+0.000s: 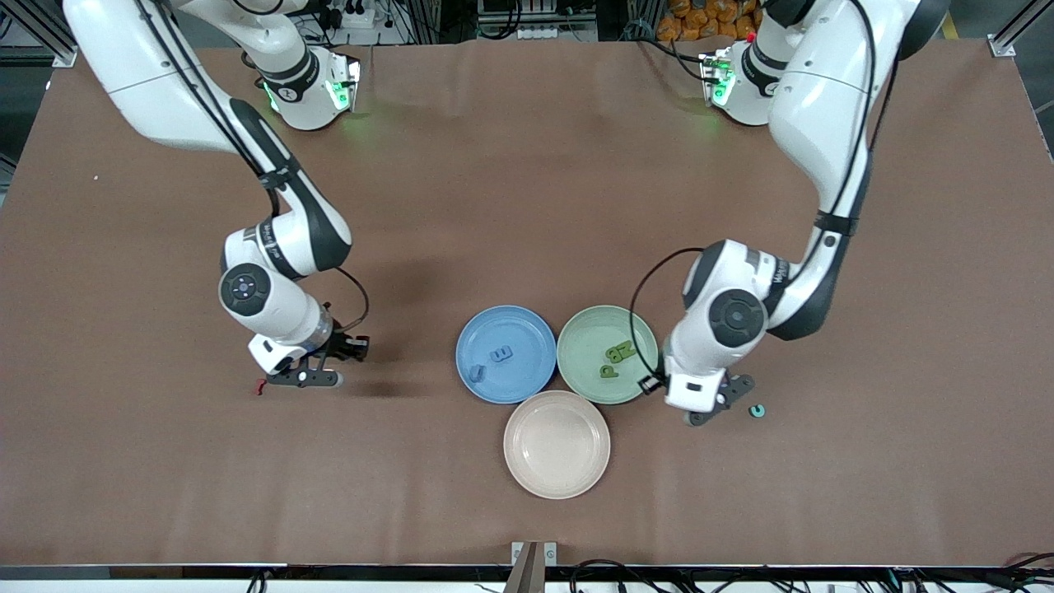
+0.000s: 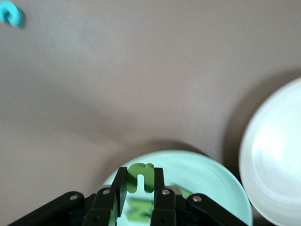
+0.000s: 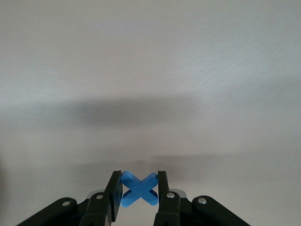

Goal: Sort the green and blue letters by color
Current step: 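Carry the blue X to the blue plate while the left gripper releases c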

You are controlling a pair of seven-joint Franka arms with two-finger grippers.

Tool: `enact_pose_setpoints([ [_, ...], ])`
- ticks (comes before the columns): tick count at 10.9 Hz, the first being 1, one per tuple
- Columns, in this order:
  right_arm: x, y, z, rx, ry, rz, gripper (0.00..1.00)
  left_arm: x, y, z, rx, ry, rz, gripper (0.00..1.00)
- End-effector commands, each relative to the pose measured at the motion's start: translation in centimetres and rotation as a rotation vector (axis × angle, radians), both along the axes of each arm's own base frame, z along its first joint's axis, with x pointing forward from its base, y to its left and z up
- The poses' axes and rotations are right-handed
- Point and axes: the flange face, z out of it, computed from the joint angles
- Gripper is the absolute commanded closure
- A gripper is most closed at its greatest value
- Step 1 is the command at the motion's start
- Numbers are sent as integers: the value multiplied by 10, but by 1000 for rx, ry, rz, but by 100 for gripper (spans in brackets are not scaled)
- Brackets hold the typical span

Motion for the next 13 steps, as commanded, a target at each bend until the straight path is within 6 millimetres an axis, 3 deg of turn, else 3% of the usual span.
enact_pose_setpoints([
  [1, 9, 35, 9, 107, 49, -259, 100, -25, -43, 2, -24, 36, 42, 87],
  [4, 5, 101, 11, 154, 75, -455, 100, -41, -71, -3, -43, 59, 57, 87],
  [5, 6, 122, 18, 167, 72, -507, 100, -42, -71, -4, -36, 58, 50, 40],
  [6, 9, 135, 27, 184, 66, -555, 100, -43, -72, -6, -30, 56, 40, 0],
  [8, 8, 157, 42, 214, 67, -671, 100, -39, -66, -2, -31, 51, 46, 0],
  [11, 0, 214, 55, 268, 92, -898, 100, -20, -17, -1, 86, 51, -58, 0],
  [13, -4, 229, 53, 274, 93, -949, 1, 0, 31, 2, 90, 57, -129, 0],
])
